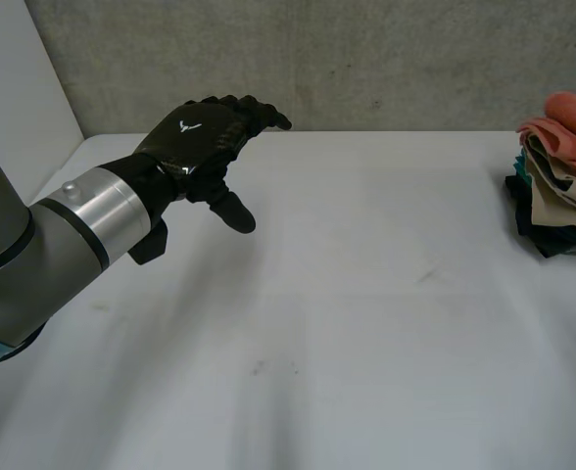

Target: Fold the laundry.

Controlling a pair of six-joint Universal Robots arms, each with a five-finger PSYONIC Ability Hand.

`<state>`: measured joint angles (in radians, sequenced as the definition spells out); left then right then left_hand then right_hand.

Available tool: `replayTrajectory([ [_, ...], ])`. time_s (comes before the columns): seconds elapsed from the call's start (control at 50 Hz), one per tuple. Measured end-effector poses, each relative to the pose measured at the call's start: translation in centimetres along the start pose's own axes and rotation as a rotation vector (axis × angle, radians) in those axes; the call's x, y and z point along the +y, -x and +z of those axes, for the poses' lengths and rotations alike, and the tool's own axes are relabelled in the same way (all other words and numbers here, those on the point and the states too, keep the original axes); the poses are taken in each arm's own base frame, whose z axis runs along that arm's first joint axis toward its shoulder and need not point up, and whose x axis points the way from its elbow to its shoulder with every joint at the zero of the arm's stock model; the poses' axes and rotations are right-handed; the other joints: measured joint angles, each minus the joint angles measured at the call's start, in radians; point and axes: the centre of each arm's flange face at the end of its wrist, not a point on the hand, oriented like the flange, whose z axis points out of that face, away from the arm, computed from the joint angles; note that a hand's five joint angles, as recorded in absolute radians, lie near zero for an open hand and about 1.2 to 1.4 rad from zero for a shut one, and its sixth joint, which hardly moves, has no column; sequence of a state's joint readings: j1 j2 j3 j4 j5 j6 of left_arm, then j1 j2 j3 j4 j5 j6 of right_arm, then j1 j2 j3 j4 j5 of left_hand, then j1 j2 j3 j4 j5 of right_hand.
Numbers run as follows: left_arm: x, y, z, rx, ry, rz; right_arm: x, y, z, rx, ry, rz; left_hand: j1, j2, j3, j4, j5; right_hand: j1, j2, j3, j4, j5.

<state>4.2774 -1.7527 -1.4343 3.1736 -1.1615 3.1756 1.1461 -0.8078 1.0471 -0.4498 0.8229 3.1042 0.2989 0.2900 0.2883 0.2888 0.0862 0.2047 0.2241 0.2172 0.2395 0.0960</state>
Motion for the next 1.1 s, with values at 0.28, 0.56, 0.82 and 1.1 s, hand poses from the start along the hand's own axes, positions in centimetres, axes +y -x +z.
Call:
replayTrajectory([
  [0.28,-0.1,-0.3,0.0,0.006,-0.002,0.0,-8.2,0.5,-2.5,0.101,-0.023,-0.051,0.0,0.0,0.0,0.0,0.0,0.0,0.0,0.0,0.0,-0.033],
  [0.56,-0.5,-0.3,-0.2,0.004,-0.014,0.005,-8.0,-7.4,-9.4,0.406,0.172,-0.06,0.001,0.0,0.0,0.0,-0.001,0.0,0.0,0.0,0.0,-0.033],
  [0.82,-2.6,0.7,-0.8,-0.102,-0.071,0.016,-17.2,-5.2,-7.9,0.527,-0.009,-0.291,0.001,-0.04,-0.036,-0.042,-0.024,0.0,0.0,0.0,0.0,-0.033],
  [1.1,-3.5,4.3,-2.1,-0.374,-0.092,0.006,-20.4,22.4,-7.6,-0.04,-0.147,0.009,0.001,-0.081,-0.069,-0.076,-0.036,0.0,0.0,-0.004,0.0,-0.034],
])
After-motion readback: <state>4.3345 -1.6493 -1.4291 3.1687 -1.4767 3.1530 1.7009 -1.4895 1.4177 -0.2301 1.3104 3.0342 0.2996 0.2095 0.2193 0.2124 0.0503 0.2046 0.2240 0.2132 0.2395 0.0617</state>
